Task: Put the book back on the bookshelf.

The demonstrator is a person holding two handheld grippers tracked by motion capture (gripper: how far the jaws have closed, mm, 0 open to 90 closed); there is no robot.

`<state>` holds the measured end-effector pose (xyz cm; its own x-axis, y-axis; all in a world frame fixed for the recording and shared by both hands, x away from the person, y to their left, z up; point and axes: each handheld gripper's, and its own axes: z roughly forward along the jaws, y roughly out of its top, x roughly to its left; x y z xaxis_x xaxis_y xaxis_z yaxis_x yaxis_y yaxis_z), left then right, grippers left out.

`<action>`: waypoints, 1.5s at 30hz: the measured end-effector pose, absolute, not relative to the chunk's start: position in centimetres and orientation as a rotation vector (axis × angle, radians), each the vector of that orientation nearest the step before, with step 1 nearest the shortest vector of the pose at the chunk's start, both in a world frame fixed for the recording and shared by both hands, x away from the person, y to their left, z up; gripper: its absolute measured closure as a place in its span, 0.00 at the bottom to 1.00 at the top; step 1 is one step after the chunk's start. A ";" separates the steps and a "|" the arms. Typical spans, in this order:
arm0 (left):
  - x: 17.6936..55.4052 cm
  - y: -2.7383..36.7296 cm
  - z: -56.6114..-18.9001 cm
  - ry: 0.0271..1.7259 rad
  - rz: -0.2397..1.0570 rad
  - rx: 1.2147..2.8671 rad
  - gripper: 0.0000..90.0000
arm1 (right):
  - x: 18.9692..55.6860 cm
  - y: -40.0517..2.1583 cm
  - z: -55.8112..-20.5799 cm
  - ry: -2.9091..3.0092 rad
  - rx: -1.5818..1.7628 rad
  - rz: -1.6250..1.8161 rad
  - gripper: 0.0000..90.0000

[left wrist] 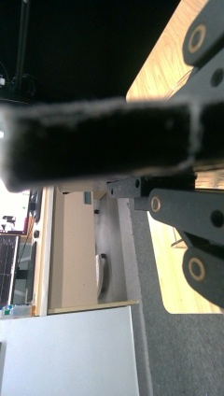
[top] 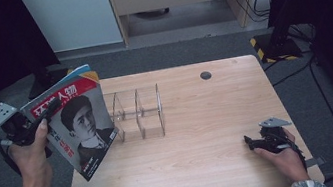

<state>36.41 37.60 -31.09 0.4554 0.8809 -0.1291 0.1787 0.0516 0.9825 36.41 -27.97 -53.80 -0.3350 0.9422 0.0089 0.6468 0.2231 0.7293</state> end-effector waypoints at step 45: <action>42.9 35.4 -34.0 1.021 0.793 1.474 0.96 | 36.3 -28.0 -53.8 2.064 1.462 0.899 0.17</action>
<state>42.91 35.38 -34.00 0.3997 0.9146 -0.0618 0.1664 -0.0060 0.9860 36.28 -27.98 -53.79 -0.3347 0.9423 0.0064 0.6465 0.2247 0.7290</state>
